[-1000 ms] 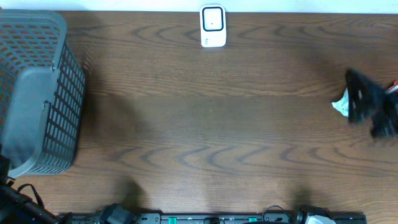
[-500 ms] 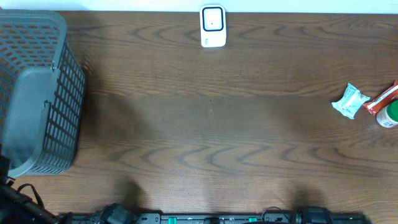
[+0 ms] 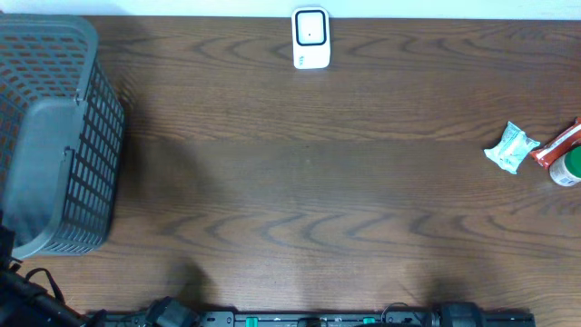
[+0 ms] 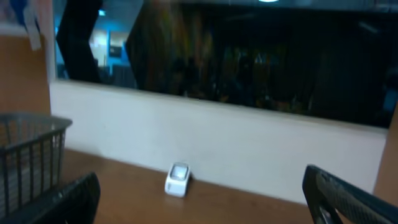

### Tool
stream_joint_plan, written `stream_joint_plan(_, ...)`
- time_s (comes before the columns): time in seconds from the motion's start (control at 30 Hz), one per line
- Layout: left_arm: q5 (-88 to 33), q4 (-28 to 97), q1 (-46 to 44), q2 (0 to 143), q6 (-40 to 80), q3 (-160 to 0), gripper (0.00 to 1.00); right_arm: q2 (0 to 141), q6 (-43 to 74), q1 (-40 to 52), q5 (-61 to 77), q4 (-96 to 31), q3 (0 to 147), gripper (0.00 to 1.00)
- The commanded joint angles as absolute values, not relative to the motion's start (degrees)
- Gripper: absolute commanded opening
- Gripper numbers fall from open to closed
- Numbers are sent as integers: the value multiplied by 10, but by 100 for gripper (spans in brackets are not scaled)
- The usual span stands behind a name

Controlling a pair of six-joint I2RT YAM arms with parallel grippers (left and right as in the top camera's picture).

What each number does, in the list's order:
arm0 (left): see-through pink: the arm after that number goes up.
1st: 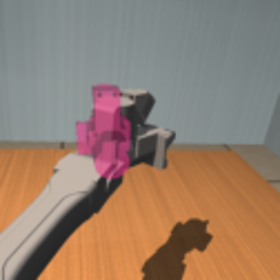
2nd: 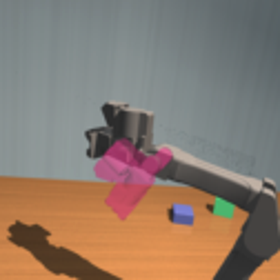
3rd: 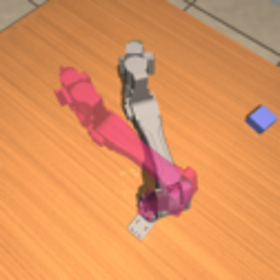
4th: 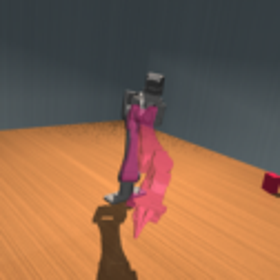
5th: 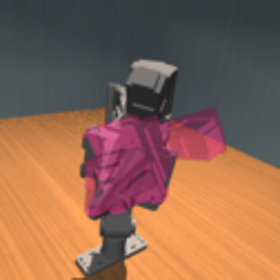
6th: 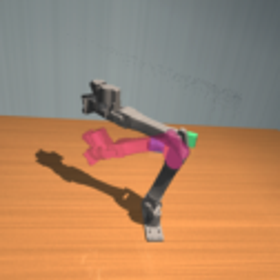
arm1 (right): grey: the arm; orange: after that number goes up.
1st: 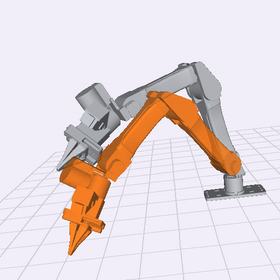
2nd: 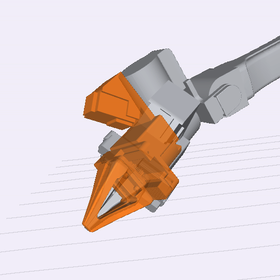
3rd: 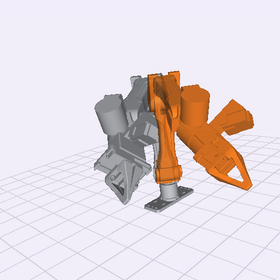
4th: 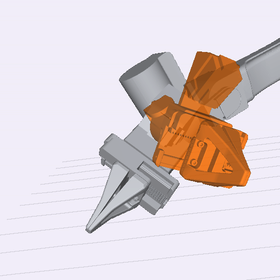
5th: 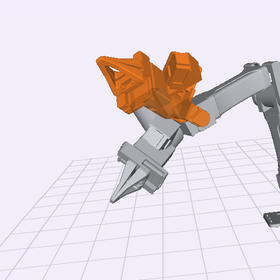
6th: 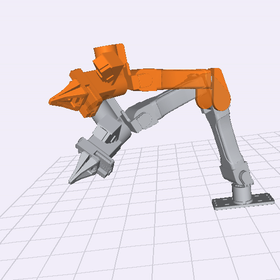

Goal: Scan the item barcode

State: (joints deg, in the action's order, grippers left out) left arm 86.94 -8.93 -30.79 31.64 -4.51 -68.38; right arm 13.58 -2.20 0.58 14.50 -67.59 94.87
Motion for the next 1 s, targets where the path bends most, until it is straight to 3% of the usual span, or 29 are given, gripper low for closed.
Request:
stream_joint_plan(0.0,899,-90,-305,313,-49,-685,85,69,-29,10,136,-635,855,99)
stream_joint_plan(0.13,899,-90,-305,313,-49,-685,85,3,-29,10,136,-553,730,99)
stream_joint_plan(0.97,899,-90,-305,313,-49,-685,85,3,-29,24,102,-140,203,99)
